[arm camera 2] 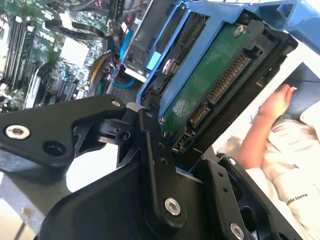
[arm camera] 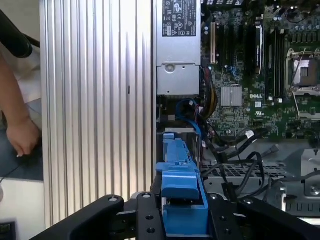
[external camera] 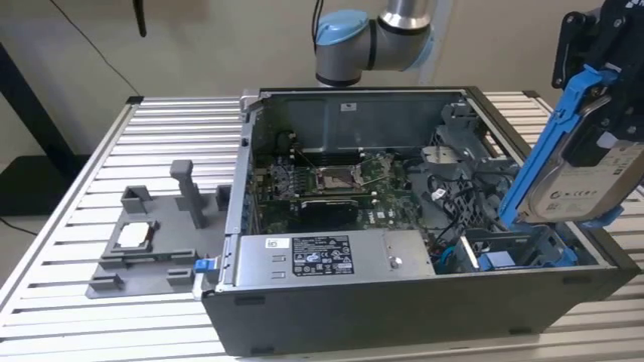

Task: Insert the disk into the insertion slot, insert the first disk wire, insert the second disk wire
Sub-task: 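Insert the disk into the insertion slot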

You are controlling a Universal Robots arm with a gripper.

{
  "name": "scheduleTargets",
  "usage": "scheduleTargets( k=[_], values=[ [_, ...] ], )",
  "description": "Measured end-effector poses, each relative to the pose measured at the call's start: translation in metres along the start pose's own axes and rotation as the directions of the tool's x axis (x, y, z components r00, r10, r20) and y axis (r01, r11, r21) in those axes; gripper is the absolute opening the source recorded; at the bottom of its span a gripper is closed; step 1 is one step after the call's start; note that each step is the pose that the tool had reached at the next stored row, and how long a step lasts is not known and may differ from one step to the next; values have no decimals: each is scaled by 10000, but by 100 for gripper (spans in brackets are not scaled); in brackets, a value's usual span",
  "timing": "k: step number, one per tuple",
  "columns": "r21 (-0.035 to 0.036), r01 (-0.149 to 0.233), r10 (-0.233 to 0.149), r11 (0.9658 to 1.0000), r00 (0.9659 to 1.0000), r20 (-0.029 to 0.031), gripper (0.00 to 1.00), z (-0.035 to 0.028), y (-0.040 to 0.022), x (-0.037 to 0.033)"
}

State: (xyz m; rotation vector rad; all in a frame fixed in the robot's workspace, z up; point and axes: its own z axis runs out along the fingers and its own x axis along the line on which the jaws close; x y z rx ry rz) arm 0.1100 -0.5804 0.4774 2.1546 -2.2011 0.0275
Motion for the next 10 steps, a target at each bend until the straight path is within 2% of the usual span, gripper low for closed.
scheduleTargets(
  k=[5, 10],
  values=[
    [4, 0, 0, 10000, 10000, 10, 33, 91, -2, -4],
    [3, 3, -3, 10000, 10000, 81, 33, 180, -6, -10]
  ],
)
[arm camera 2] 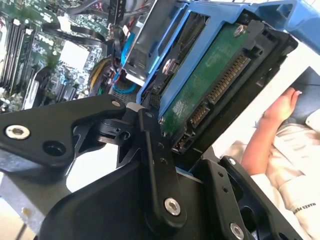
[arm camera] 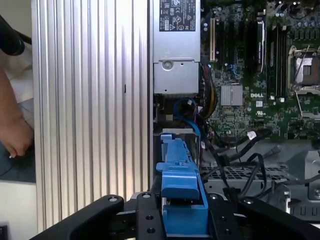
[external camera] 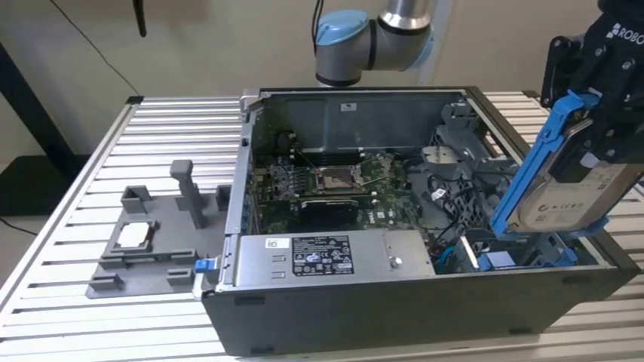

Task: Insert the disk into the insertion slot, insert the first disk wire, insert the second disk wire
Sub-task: 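Insert the disk into the insertion slot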

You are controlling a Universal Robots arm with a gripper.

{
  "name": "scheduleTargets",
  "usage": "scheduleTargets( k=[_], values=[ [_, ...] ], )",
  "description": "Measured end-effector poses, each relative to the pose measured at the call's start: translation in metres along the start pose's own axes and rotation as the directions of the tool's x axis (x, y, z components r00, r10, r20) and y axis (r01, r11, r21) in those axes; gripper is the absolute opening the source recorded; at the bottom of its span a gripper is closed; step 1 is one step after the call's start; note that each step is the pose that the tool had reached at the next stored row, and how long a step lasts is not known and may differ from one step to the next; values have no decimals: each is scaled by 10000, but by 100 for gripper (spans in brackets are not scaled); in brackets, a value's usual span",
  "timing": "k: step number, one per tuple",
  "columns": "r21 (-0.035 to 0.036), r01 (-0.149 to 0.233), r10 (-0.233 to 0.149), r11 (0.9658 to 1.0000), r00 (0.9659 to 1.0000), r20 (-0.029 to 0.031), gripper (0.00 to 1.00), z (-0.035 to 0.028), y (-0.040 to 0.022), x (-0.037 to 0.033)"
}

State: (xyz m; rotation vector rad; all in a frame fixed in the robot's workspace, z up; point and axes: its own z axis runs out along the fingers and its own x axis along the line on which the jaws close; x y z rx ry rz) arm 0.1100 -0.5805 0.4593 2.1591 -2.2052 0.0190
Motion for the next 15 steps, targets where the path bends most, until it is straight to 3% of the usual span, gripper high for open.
scheduleTargets(
  k=[9, 15],
  values=[
    [-7, 1, -1, 10000, 10000, 61, 33, 121, -3, -8],
    [-12, 9, -8, 10000, 9996, 271, 33, 171, -4, -29]
  ],
)
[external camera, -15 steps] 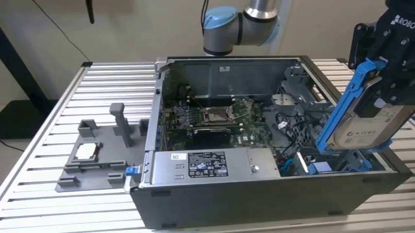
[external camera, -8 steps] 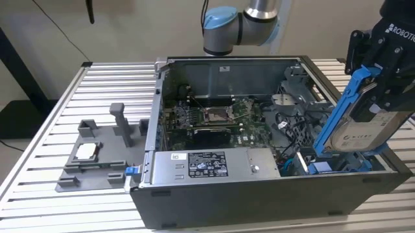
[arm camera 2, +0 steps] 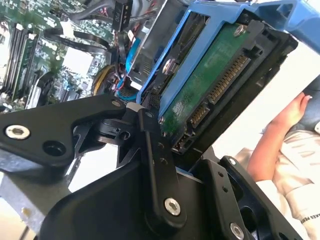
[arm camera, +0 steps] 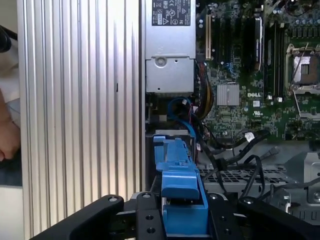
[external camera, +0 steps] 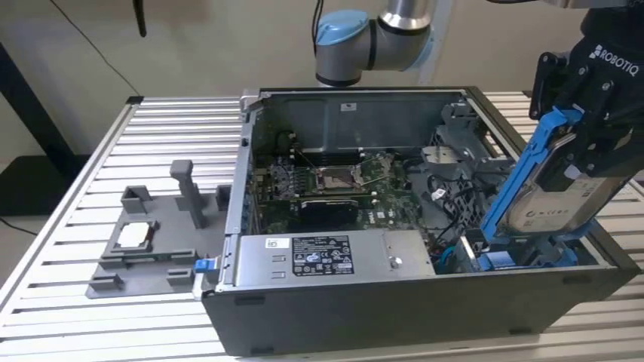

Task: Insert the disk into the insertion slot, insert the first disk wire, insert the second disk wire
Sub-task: 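Insert the disk into the insertion slot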

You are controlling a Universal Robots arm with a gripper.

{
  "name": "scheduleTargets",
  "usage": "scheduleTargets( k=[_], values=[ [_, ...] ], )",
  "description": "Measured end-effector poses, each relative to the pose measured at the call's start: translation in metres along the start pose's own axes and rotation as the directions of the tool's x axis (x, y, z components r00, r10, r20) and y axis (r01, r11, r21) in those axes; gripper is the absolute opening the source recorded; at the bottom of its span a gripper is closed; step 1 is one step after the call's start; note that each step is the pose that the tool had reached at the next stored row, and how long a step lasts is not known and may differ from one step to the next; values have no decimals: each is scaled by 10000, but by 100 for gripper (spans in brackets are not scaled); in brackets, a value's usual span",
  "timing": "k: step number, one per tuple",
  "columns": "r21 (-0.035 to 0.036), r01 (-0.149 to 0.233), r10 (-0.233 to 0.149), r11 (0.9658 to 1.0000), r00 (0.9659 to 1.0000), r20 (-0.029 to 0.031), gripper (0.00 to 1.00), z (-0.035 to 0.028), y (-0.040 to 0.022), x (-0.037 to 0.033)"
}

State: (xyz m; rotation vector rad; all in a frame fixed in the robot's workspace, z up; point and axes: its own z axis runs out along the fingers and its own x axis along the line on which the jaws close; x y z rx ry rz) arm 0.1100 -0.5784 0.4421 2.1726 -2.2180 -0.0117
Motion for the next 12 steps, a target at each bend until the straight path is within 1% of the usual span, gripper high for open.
scheduleTargets(
  k=[7, 12],
  values=[
    [0, 1, -1, 10000, 10000, 6, 33, 22, -1, -4],
    [12, 1, -1, 10000, 10000, 3, 33, 102, -4, -15]
  ],
)
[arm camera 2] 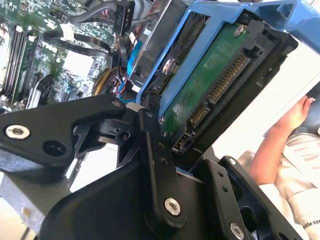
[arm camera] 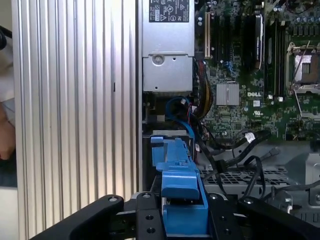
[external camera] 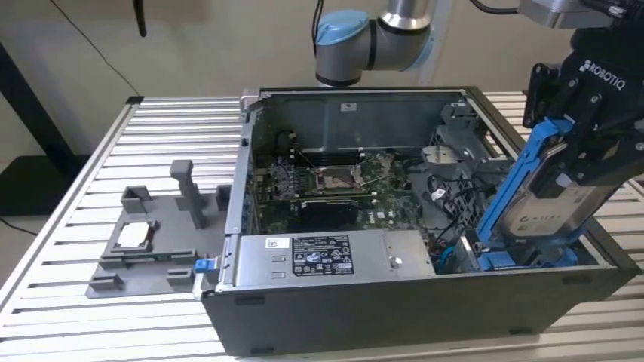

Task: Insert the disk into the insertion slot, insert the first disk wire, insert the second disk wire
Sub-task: 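Insert the disk into the insertion slot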

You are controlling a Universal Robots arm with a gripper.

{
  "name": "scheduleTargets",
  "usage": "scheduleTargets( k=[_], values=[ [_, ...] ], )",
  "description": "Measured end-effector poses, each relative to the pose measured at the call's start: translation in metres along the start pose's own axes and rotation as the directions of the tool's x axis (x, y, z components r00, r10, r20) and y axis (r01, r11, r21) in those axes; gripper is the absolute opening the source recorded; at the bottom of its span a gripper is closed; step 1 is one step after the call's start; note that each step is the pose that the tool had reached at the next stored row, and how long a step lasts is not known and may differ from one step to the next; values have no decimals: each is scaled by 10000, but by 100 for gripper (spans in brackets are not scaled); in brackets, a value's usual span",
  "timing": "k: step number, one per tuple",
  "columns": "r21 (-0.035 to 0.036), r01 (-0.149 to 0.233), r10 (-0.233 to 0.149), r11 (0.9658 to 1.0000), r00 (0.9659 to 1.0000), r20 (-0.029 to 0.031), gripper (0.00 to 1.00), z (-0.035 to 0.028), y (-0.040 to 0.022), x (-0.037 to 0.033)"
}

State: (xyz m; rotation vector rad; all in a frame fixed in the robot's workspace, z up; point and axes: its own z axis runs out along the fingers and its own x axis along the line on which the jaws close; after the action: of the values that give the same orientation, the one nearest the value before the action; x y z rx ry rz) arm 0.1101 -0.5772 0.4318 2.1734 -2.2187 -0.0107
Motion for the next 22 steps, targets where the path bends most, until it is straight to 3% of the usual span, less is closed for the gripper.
scheduleTargets(
  k=[9, 22],
  values=[
    [33, 0, 0, 10000, 10000, 1, 33, 151, -2, -78],
    [45, 258, -258, 9997, 9997, -6, 33, 345, -8, -83]
  ],
)
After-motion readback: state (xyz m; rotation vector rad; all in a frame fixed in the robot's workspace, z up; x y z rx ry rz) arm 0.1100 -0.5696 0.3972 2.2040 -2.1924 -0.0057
